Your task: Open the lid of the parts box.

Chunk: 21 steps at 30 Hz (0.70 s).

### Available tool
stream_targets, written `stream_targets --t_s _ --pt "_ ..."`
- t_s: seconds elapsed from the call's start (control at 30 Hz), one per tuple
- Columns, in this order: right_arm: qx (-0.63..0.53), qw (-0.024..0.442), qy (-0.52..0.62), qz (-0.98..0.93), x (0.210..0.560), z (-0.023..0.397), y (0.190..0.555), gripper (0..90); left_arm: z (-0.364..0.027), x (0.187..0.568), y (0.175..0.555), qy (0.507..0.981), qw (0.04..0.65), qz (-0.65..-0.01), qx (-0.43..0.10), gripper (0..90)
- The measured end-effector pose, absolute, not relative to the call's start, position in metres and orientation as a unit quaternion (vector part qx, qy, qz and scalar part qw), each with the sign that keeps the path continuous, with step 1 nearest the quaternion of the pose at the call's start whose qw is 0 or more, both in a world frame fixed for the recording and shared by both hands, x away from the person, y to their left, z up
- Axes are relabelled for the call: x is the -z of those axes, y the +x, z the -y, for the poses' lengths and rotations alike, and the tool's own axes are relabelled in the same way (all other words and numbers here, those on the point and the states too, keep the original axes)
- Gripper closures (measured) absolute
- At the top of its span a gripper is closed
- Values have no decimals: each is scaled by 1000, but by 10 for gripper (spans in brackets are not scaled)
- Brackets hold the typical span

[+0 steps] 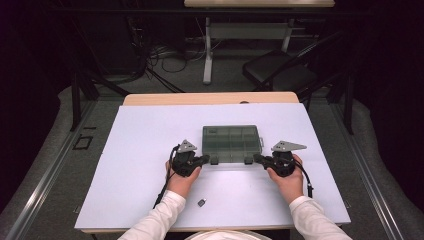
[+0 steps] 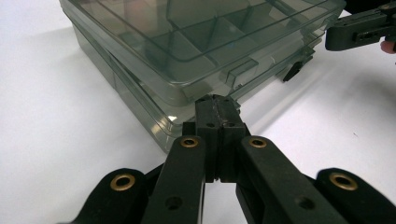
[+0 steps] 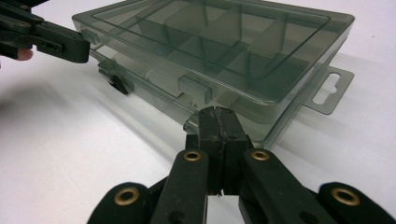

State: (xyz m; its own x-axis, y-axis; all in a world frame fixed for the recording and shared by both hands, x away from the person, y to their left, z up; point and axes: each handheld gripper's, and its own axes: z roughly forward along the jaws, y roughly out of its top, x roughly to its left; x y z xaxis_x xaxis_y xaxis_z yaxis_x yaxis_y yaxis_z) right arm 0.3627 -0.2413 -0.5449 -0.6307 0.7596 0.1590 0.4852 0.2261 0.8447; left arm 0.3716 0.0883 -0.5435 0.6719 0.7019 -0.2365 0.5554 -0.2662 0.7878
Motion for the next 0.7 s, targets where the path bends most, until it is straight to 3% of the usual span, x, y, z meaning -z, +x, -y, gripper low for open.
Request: stream_targets --t_s 0.7 --pt "-492 168 417 -746 538 245 366 900 -93 536 379 778 476 -399 -94 900"
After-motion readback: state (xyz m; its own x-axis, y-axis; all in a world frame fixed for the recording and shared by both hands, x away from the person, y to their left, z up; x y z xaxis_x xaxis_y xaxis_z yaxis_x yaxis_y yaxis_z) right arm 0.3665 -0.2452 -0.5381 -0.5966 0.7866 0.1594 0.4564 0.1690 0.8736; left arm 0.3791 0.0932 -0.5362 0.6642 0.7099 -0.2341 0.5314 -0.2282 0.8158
